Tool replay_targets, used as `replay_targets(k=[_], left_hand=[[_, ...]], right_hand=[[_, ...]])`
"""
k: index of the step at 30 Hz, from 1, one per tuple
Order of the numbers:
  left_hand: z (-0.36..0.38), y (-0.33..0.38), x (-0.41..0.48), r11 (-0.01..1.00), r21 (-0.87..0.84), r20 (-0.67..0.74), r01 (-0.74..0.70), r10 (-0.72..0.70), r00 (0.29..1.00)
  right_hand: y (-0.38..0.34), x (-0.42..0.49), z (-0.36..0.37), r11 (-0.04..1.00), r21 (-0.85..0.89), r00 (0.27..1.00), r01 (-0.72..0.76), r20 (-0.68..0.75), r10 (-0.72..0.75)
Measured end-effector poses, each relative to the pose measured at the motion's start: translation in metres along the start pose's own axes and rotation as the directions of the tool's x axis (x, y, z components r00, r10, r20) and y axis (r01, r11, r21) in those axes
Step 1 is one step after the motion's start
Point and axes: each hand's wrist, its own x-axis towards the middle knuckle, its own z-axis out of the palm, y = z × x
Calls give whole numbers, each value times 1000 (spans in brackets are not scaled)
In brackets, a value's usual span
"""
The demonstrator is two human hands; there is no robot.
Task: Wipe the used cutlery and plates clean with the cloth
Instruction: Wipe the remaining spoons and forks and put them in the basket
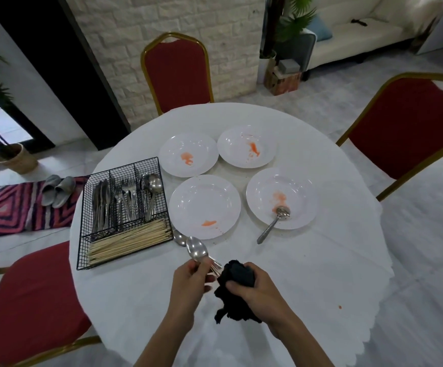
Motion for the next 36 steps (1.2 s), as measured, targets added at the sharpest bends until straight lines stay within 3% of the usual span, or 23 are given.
replay_targets(k=[6,11,17,23,28,32,36], left_hand=[[13,-3,-4,1000,17,117,-11,9,993],[-5,12,21,998,-56,-30,-28,27,999],[-8,7,26,996,57,69,-67,63,996],[-53,24,86,995,58,-87,-82,87,992],[-118,46,152,959,276,-184,-69,123,975],[-165,59,201,852,522,-285,-35,213,935],[-189,69,229,799,602,-292,13,205,934]], right_hand=[[-11,12,8,1000,-10,1000,11,-24,-11],[-11,21,19,1000,-16,998,8,-58,-8],[-23,35,32,999,-26,995,33,-89,-35],[-22,45,46,999,28,995,-25,-97,28],[-20,51,50,993,84,988,-78,-129,88],[-21,55,51,987,116,979,-109,-162,127],[-22,59,53,981,153,974,-117,-176,143]])
